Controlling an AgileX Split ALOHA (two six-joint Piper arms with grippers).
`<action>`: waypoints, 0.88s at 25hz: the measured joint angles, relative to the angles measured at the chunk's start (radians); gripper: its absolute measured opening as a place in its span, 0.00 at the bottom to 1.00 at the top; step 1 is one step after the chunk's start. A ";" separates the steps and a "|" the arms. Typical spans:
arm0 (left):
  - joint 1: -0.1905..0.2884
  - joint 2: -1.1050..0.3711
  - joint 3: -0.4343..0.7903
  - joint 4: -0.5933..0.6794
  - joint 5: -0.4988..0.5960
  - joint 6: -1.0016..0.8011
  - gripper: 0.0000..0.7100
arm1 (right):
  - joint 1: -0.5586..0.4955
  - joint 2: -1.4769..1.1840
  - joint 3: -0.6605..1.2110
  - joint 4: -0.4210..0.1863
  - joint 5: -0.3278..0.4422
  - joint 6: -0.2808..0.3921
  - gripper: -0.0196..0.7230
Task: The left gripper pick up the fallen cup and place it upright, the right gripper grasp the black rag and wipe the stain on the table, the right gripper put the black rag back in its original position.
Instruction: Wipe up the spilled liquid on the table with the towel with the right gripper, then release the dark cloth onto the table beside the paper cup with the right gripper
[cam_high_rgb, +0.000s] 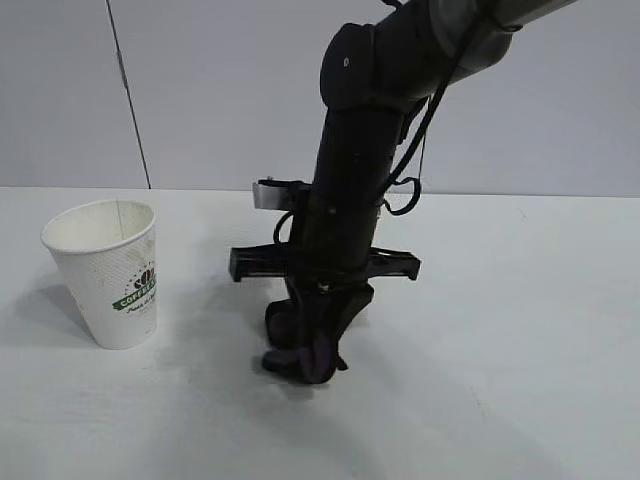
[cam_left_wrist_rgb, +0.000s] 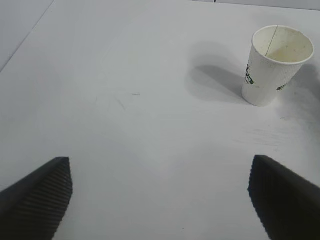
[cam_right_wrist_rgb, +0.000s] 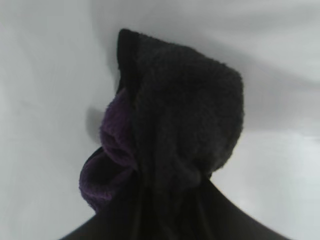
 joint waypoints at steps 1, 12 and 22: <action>0.000 0.000 0.000 0.000 0.000 0.000 0.97 | 0.000 0.000 0.000 -0.046 0.013 0.026 0.19; 0.000 0.000 0.000 0.000 0.000 0.000 0.97 | 0.000 -0.040 -0.025 -0.221 0.069 0.091 0.30; 0.000 0.000 0.000 0.000 0.000 0.000 0.97 | -0.002 -0.057 -0.082 -0.215 0.076 0.108 0.75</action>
